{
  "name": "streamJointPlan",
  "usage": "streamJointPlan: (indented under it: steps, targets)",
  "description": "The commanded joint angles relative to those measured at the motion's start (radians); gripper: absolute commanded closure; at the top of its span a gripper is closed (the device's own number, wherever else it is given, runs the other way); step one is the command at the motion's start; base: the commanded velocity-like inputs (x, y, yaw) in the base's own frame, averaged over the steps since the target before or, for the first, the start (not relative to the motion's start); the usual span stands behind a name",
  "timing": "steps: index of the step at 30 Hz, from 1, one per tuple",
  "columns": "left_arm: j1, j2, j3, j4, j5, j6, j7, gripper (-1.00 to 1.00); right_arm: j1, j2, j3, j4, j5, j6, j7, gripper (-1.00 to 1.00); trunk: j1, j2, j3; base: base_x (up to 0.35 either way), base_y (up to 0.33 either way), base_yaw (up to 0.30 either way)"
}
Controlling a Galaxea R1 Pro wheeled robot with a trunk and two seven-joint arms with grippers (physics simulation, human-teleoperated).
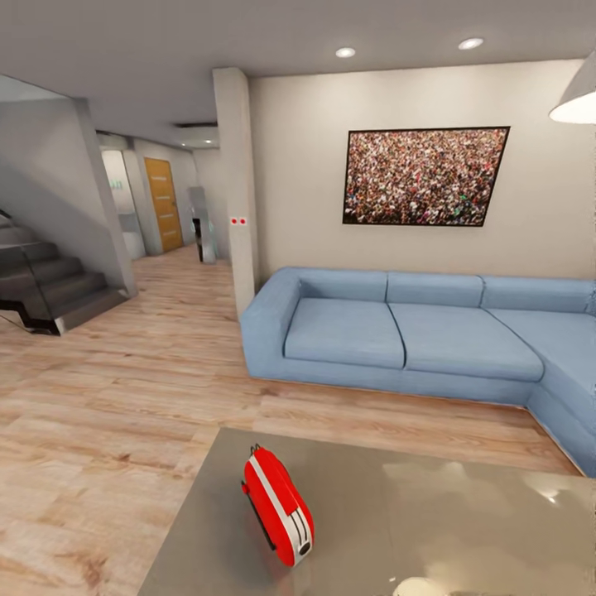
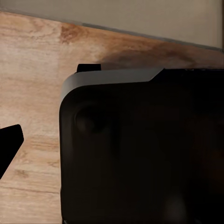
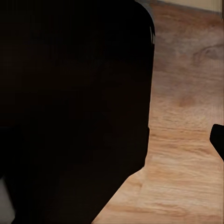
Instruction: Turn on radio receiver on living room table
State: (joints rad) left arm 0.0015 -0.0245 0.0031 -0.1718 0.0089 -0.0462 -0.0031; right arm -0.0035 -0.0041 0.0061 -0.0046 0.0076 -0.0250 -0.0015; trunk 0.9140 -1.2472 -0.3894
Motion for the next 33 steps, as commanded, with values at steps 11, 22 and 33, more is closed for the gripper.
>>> streamJointPlan:
  steps: [11,22,33]
  targets:
    - [0.000,0.000,0.001,0.000,0.000,0.000,0.001,-1.00,0.000,-0.001,0.000,0.000,0.000,-0.001,0.000,-1.00,-0.042,0.077,0.017,0.000,0.000,-0.067]
    - [0.000,0.000,0.001,0.000,0.000,-0.001,0.000,-1.00,0.000,-0.001,0.000,0.000,0.000,-0.001,0.000,-1.00,-0.084,0.154,0.034,0.000,0.000,-0.053]
    - [0.000,0.000,0.001,0.000,0.000,-0.001,0.000,-1.00,0.000,-0.001,0.000,0.000,0.000,-0.001,0.000,-1.00,-0.092,0.168,0.023,0.000,0.000,-0.004]
